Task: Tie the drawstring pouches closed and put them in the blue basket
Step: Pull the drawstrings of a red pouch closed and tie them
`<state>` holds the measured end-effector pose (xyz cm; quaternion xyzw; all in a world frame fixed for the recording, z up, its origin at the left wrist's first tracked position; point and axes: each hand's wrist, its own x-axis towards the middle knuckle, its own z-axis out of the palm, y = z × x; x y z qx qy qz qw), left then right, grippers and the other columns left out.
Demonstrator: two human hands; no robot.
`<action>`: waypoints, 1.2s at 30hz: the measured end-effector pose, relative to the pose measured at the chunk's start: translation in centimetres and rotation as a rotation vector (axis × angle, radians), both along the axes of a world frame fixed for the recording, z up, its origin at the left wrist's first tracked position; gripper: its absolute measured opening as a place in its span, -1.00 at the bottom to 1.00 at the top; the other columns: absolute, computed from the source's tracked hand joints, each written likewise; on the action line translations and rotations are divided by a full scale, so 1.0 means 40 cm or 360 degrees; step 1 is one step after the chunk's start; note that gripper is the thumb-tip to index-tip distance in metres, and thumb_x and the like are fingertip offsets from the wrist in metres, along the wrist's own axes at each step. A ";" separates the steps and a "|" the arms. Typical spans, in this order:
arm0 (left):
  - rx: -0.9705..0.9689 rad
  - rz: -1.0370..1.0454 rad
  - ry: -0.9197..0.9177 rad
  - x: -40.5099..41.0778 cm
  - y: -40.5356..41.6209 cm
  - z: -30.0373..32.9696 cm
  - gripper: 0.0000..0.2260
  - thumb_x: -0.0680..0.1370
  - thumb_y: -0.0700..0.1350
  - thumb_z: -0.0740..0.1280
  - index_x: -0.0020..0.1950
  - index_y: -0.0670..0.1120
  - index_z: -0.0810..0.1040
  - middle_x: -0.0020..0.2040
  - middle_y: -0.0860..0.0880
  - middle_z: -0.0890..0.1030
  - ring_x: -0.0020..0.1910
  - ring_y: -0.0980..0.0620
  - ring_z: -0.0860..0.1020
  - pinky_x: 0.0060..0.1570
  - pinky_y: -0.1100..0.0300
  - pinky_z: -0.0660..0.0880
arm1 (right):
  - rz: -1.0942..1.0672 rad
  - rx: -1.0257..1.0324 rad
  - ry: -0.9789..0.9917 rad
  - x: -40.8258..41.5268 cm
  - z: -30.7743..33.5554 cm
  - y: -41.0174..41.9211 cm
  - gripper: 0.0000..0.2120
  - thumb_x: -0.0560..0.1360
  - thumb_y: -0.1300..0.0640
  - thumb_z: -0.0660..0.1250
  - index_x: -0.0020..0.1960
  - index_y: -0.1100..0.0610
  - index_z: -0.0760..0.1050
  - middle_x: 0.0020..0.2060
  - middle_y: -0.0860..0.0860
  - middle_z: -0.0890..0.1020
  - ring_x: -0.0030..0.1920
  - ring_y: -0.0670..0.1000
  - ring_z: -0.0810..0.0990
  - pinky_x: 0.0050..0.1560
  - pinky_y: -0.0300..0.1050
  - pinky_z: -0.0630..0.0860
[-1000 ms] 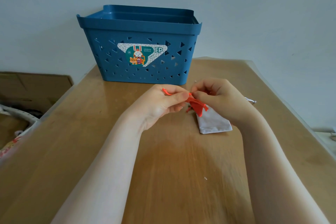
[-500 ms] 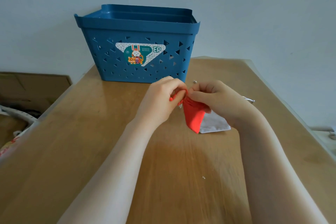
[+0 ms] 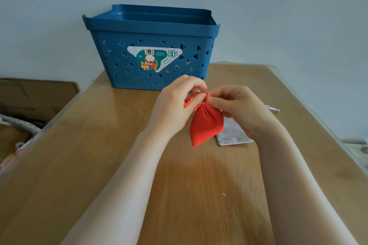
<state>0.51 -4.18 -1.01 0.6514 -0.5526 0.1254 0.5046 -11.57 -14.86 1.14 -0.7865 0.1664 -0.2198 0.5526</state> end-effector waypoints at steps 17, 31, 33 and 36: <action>0.0166 0.0117 0.0841 -0.046 -0.027 -0.002 -0.72 0.66 -0.07 0.06 -0.10 -0.10 0.49 -0.33 0.11 0.50 -0.40 0.31 0.44 -0.37 0.42 0.30 | -0.0344 -0.1058 0.0018 0.040 -0.022 0.040 -0.95 0.34 0.11 0.05 -0.30 0.01 0.24 -0.42 -0.08 0.38 -0.35 -0.02 0.32 -0.31 0.01 0.32; 0.0161 0.0120 0.0618 -0.018 0.003 0.010 -0.74 0.66 -0.06 0.05 -0.05 -0.08 0.50 -0.27 0.09 0.50 -0.31 0.25 0.44 -0.28 0.39 0.34 | -0.0104 0.0876 -0.0441 0.025 0.007 0.010 -0.57 0.59 0.11 0.15 -0.45 0.12 0.32 -0.24 0.05 0.64 -0.22 -0.03 0.57 -0.20 -0.20 0.48; 0.0174 0.0125 0.0673 -0.002 0.007 0.008 -0.73 0.66 -0.05 0.04 -0.05 -0.07 0.49 -0.24 0.05 0.54 -0.26 0.15 0.48 -0.20 0.24 0.41 | -0.0116 0.1122 -0.0465 0.019 0.006 0.003 -0.58 0.59 0.09 0.14 -0.44 0.10 0.35 -0.19 0.05 0.68 -0.19 -0.05 0.63 -0.13 -0.22 0.53; 0.0241 0.0142 0.0674 0.011 0.012 0.004 -0.74 0.67 -0.06 0.02 -0.04 -0.07 0.46 -0.31 0.03 0.54 -0.31 0.06 0.50 -0.21 0.13 0.45 | -0.0188 0.1402 -0.0565 0.016 0.004 -0.001 -0.65 0.60 0.04 0.12 -0.35 0.08 0.32 -0.25 0.01 0.69 -0.27 -0.08 0.63 -0.31 -0.30 0.50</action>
